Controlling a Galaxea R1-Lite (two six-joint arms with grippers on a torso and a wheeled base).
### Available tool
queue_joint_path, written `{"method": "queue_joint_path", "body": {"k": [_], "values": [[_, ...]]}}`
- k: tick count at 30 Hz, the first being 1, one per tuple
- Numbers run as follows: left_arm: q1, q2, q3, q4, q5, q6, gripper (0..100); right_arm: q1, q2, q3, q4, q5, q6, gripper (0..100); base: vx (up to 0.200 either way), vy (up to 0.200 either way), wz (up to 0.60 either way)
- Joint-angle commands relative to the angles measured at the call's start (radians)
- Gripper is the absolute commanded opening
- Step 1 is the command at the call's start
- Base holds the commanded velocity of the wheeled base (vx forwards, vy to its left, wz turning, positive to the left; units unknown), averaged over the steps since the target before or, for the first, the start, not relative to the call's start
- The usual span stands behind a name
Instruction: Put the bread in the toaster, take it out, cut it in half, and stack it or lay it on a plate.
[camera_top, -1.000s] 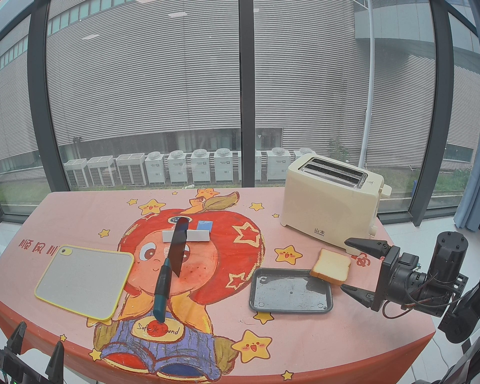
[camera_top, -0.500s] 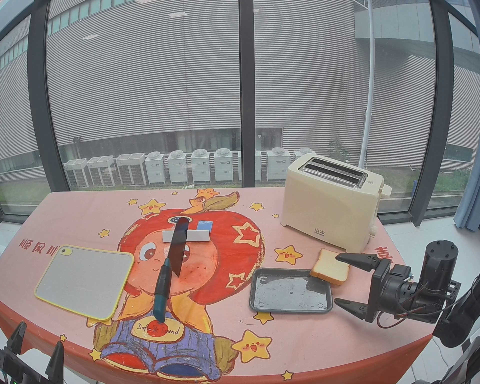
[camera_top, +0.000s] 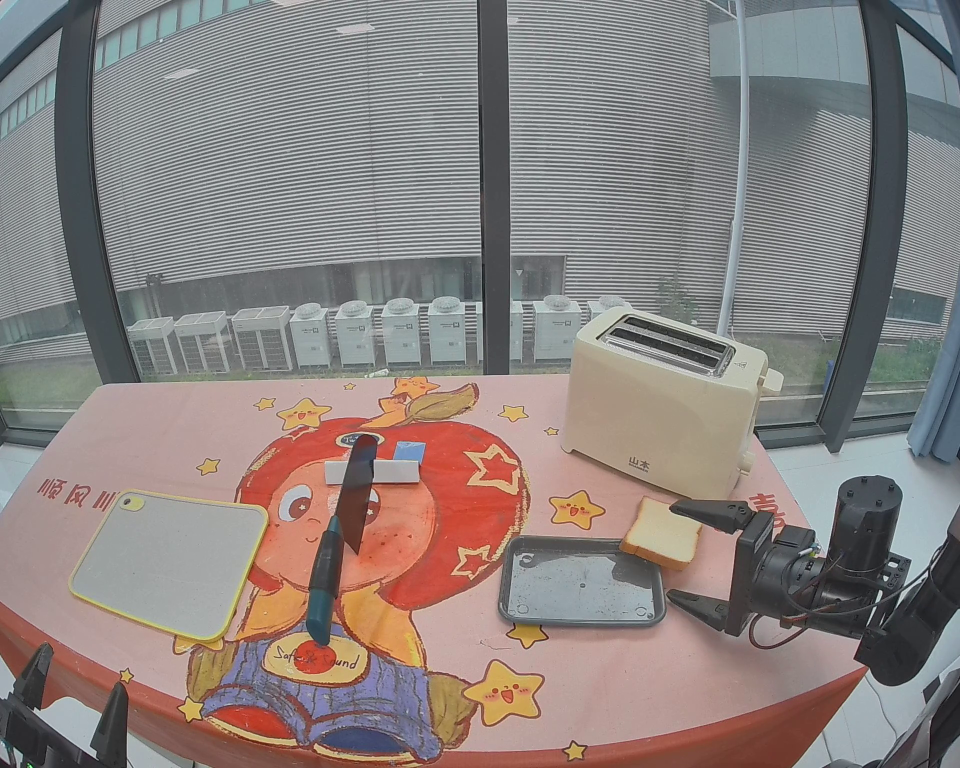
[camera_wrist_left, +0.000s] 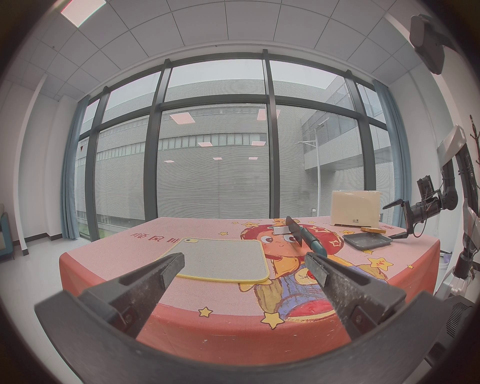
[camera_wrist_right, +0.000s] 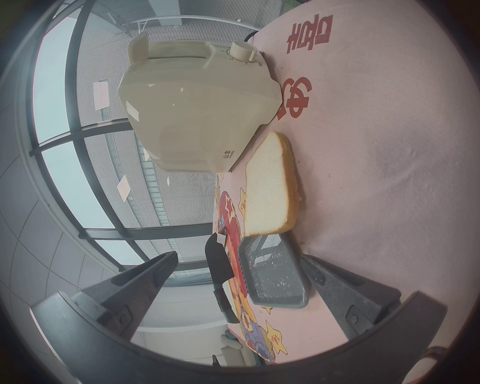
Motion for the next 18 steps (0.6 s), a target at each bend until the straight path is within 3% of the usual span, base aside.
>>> {"method": "queue_joint_path", "body": {"k": [1,18], "values": [[0.0,0.0,0.018,0.0,0.0,0.0,100,-0.017,0.02,-0.015,0.0,0.001,0.008,100,0.0,0.0,0.0],[0.0,0.0,0.018,0.0,0.002,0.0,100,-0.04,0.077,-0.057,-0.008,-0.004,0.018,100,0.0,0.0,0.0]]}}
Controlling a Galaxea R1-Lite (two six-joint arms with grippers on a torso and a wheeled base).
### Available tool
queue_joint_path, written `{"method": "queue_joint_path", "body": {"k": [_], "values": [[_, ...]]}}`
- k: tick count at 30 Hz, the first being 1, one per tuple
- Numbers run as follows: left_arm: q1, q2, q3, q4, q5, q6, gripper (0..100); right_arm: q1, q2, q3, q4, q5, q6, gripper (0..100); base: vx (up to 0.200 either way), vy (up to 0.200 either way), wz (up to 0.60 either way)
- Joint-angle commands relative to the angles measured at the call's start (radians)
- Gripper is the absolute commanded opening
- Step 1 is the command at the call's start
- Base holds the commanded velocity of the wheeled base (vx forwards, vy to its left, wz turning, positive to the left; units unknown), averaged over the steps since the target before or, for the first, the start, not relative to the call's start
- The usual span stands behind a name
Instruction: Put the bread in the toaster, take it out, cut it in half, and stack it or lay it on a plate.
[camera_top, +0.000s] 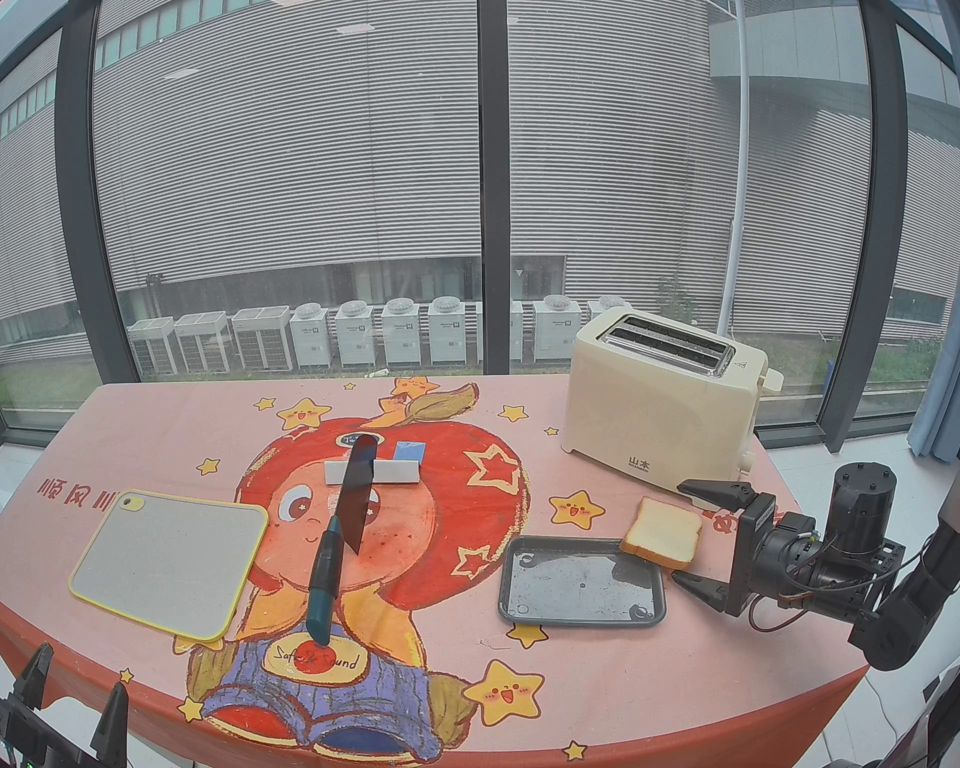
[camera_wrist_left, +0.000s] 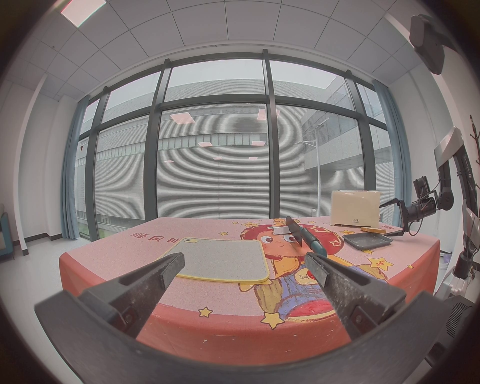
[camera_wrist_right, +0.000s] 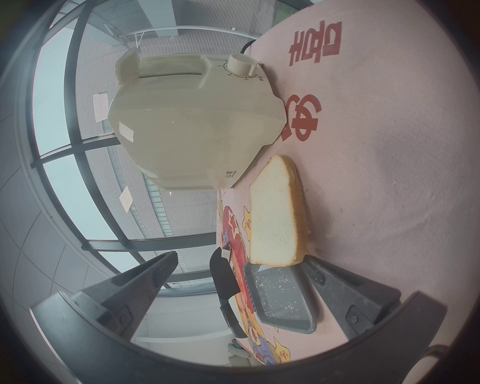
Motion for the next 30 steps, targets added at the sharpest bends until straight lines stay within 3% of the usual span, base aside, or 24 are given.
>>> {"method": "queue_joint_path", "body": {"k": [1,6,17,18,30], "values": [[0.0,0.0,0.018,0.0,0.0,0.0,100,0.0,0.039,-0.012,-0.016,-0.004,-0.001,100,0.0,0.0,0.0],[0.0,0.0,0.018,0.0,0.0,0.0,100,-0.002,0.069,-0.004,-0.084,-0.007,0.001,100,0.0,0.0,0.0],[0.0,0.0,0.018,0.0,0.0,0.0,100,-0.014,0.084,-0.024,-0.093,-0.01,0.033,100,0.0,0.0,0.0],[0.0,0.0,0.018,0.0,0.0,0.0,100,-0.014,0.084,-0.024,-0.093,-0.008,0.033,0,0.0,0.0,0.0],[0.0,0.0,0.018,0.0,0.0,0.0,100,-0.008,0.087,-0.015,-0.093,-0.01,0.03,0,0.0,0.0,0.0]]}}
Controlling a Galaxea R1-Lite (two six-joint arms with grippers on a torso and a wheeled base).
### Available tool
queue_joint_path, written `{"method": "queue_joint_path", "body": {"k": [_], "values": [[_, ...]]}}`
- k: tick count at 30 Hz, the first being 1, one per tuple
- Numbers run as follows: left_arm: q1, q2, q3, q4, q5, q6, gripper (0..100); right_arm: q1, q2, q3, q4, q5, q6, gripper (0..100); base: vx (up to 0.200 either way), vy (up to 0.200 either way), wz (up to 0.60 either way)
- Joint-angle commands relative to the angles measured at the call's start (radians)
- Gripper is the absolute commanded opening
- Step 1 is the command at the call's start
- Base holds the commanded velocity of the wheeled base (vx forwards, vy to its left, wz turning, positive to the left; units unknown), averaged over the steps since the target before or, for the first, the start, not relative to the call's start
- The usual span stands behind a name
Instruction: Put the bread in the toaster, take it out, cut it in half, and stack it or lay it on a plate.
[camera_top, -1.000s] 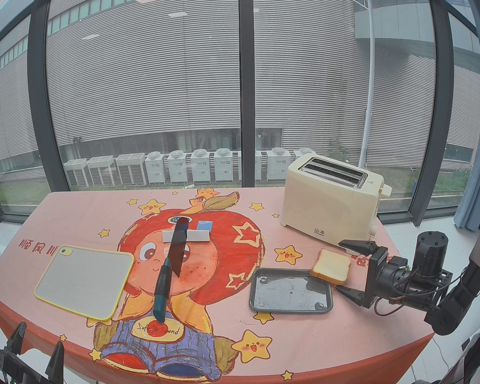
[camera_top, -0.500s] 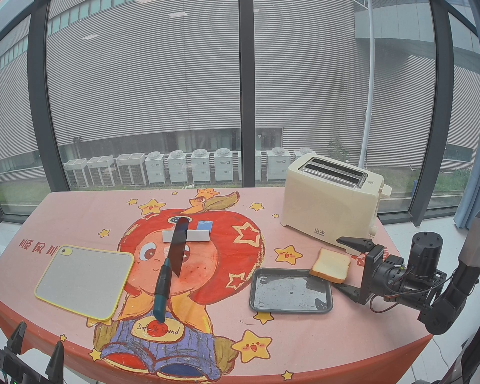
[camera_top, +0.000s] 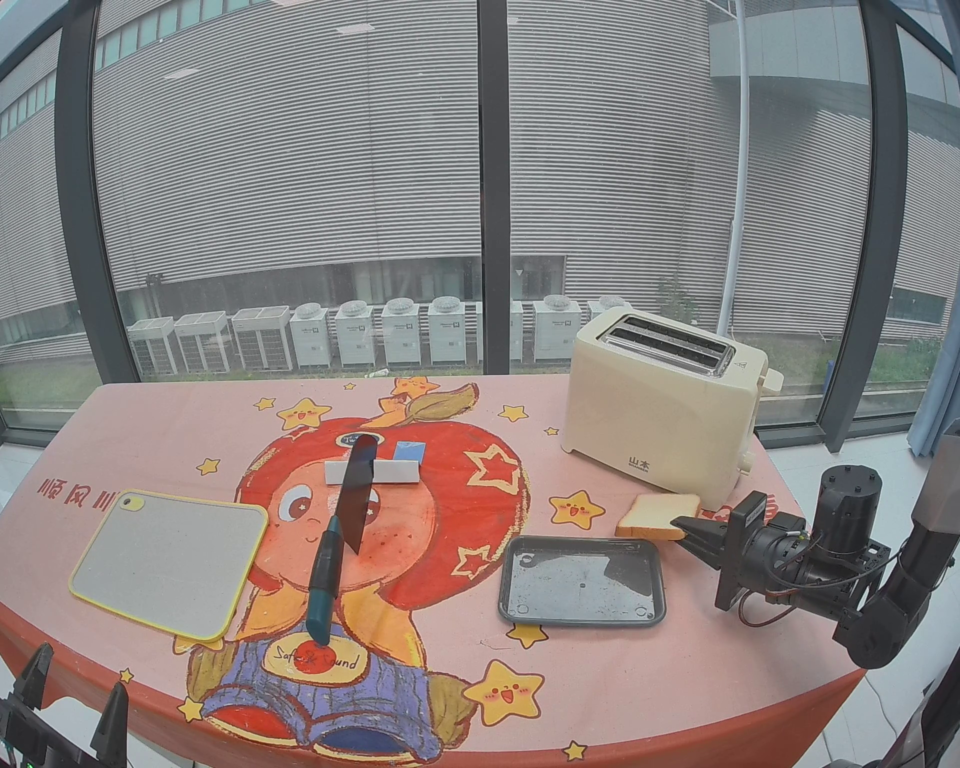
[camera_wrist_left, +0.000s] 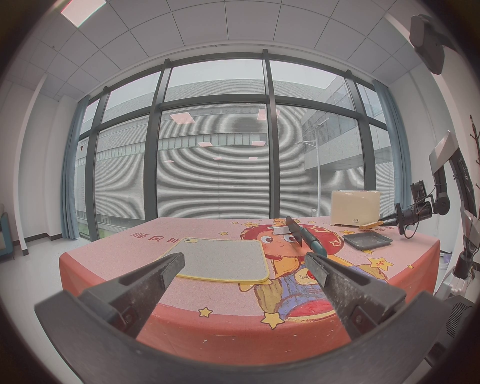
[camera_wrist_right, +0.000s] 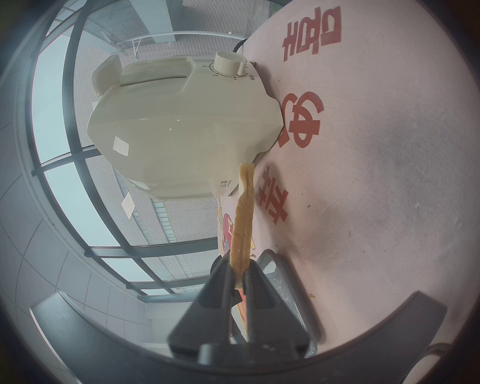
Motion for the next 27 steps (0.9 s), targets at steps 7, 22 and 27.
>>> {"method": "queue_joint_path", "body": {"k": [7,22,27], "values": [[0.0,0.0,0.018,0.0,0.0,0.0,100,0.006,0.0,0.006,0.0,0.0,-0.004,0,0.0,0.0,0.0],[0.0,0.0,0.018,0.0,0.0,0.0,100,0.039,-0.328,0.053,0.021,-0.055,-0.019,0,0.0,0.0,0.0],[0.0,0.0,0.018,0.0,0.0,0.0,100,0.1,-0.419,0.044,0.109,-0.055,-0.03,0,0.0,0.0,0.0]]}}
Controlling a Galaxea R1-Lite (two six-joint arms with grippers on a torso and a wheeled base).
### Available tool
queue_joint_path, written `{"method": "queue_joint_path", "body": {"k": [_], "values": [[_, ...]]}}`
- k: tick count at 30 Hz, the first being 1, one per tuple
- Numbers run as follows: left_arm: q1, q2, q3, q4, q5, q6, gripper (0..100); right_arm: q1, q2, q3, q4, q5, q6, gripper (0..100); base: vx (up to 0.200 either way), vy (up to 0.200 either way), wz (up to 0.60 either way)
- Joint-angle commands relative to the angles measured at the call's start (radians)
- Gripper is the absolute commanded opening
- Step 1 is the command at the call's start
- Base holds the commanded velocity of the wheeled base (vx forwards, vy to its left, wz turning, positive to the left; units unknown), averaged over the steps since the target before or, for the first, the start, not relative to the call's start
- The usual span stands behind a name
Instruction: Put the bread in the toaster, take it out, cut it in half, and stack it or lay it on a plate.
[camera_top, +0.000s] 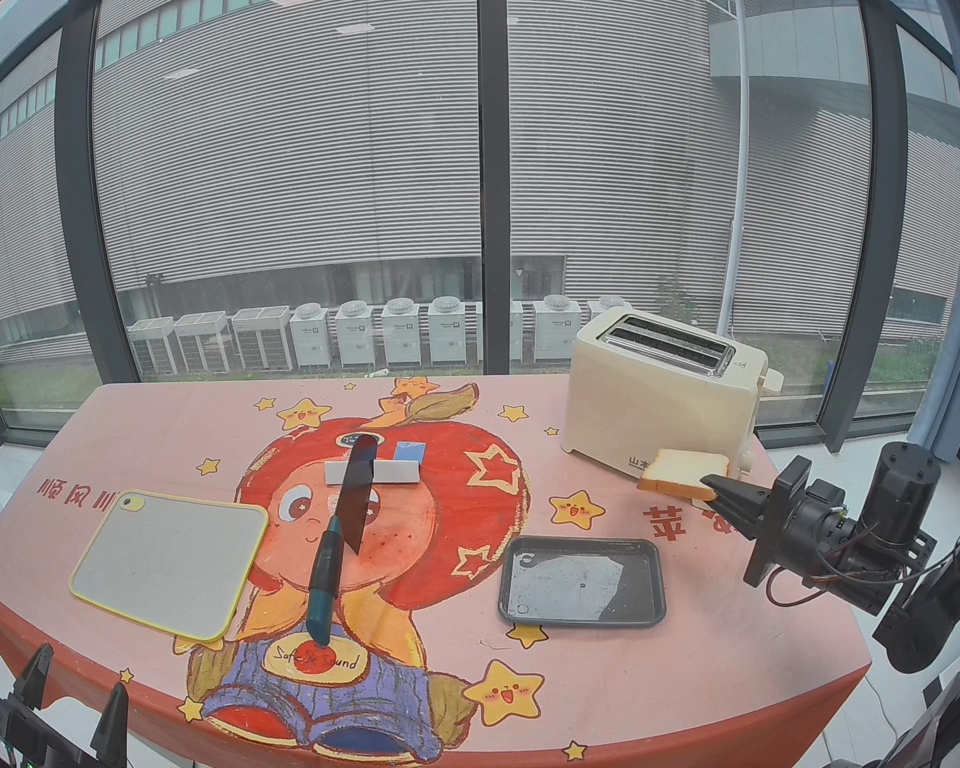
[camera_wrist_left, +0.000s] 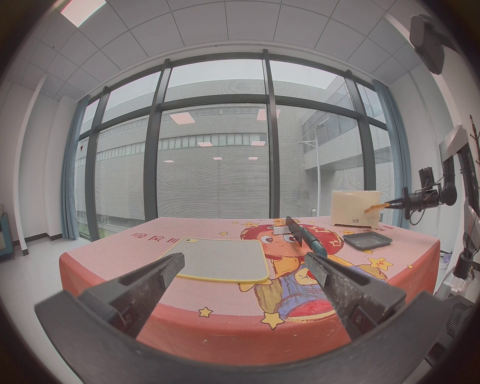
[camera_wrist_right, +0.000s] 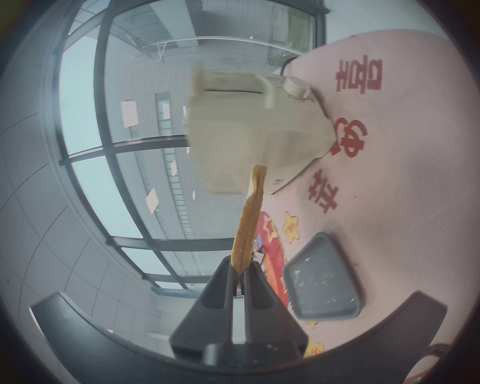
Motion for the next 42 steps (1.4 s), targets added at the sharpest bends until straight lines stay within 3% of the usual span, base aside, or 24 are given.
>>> {"method": "queue_joint_path", "body": {"k": [1,3,7,11,22,28,42], "values": [[0.0,0.0,0.018,0.0,0.002,0.0,100,0.062,-0.152,-0.003,0.091,-0.006,-0.008,0,0.0,0.0,0.0],[0.0,0.0,0.018,0.0,0.0,0.0,100,0.07,-0.163,-0.01,0.127,-0.022,-0.009,0,0.0,0.0,0.0],[0.0,0.0,0.018,0.0,0.0,0.0,100,0.1,-0.194,0.01,0.137,-0.107,-0.009,0,0.0,0.0,0.0],[0.0,0.0,0.018,0.0,0.0,0.0,100,0.103,-0.226,0.021,0.137,-0.148,-0.02,0,0.0,0.0,0.0],[0.0,0.0,0.018,0.0,0.0,0.0,100,0.123,-0.238,0.041,0.131,-0.154,-0.025,0,0.0,0.0,0.0],[0.0,0.0,0.018,0.0,0.0,0.0,100,0.136,-0.24,0.04,0.127,-0.18,-0.025,0,0.0,0.0,0.0],[0.0,0.0,0.018,0.0,0.0,-0.002,100,0.145,-0.24,0.047,0.124,-0.18,-0.022,0,-0.029,0.0,0.0]]}}
